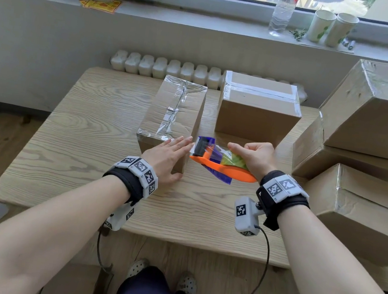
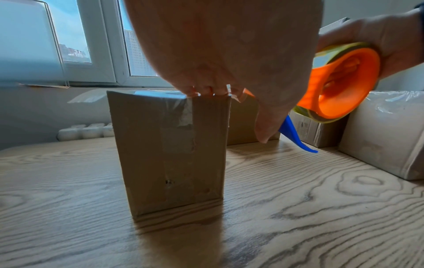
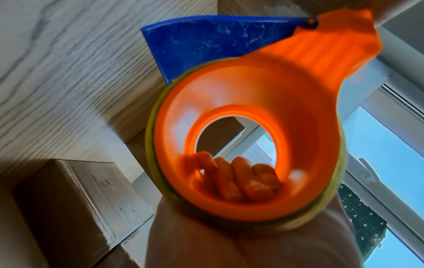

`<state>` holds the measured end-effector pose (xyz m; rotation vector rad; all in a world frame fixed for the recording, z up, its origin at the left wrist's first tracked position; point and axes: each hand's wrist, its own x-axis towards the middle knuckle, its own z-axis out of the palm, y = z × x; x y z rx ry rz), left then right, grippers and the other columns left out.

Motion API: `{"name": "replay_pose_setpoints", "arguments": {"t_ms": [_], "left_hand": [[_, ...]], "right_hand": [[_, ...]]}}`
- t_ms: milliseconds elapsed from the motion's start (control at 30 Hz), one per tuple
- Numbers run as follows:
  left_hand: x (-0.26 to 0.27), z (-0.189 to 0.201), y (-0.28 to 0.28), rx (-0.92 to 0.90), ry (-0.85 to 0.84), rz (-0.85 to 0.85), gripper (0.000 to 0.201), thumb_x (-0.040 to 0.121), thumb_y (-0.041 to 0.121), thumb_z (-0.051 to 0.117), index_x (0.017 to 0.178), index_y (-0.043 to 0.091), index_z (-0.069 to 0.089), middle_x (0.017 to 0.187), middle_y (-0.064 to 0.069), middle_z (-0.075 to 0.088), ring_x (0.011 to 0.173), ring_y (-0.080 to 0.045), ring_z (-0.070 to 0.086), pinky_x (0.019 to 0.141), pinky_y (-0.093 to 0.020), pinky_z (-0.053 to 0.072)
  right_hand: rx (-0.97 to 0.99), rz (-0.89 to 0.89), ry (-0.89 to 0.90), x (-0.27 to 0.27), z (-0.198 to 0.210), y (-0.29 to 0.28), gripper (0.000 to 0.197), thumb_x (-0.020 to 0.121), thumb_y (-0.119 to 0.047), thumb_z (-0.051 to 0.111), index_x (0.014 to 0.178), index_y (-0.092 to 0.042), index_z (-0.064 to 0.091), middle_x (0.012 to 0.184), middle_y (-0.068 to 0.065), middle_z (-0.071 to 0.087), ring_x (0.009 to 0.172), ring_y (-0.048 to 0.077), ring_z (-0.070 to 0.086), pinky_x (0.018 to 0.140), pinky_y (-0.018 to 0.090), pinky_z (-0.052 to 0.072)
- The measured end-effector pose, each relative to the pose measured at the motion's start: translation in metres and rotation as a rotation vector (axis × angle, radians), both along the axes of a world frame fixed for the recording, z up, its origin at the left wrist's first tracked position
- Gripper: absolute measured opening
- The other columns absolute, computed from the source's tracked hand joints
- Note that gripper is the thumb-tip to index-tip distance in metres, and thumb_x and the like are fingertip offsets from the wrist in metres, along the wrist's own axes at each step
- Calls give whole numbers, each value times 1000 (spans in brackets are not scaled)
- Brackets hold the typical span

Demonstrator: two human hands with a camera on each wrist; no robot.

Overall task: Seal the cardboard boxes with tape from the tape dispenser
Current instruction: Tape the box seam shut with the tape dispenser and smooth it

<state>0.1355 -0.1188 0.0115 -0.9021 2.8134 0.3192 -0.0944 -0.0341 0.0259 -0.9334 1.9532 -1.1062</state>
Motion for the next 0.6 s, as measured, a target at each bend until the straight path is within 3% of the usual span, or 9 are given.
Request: {"name": "replay_pose_setpoints", "arguments": {"t_ms": [233, 433, 600], "left_hand": [[-1, 0, 1, -20, -14, -3, 89, 87, 44, 56, 150, 16, -2, 158, 4, -10, 145, -12, -7, 113, -23, -9], [2, 0, 1, -33, -10, -13, 91, 86, 42, 57, 150, 17, -2, 158, 1, -8, 145, -15, -6, 112, -23, -9], [1, -1, 3, -25, 24, 15, 80, 89, 28, 49, 150, 21, -1, 158, 4, -8, 145, -11, -6, 114, -23, -8]], "right_hand": [[-33, -29, 24, 1, -2, 0, 55, 73, -35, 79, 38, -17, 40, 36, -10, 33, 43, 10, 33, 44, 21, 27], [91, 1, 93, -11, -4, 3, 55, 73, -40, 76, 40, -17, 39, 47, 2, 34, 51, 17, 35, 55, 30, 30], [195, 49, 178, -17, -3, 7, 55, 74, -43, 73, 41, -18, 37, 51, 5, 32, 51, 19, 33, 55, 31, 28]]}}
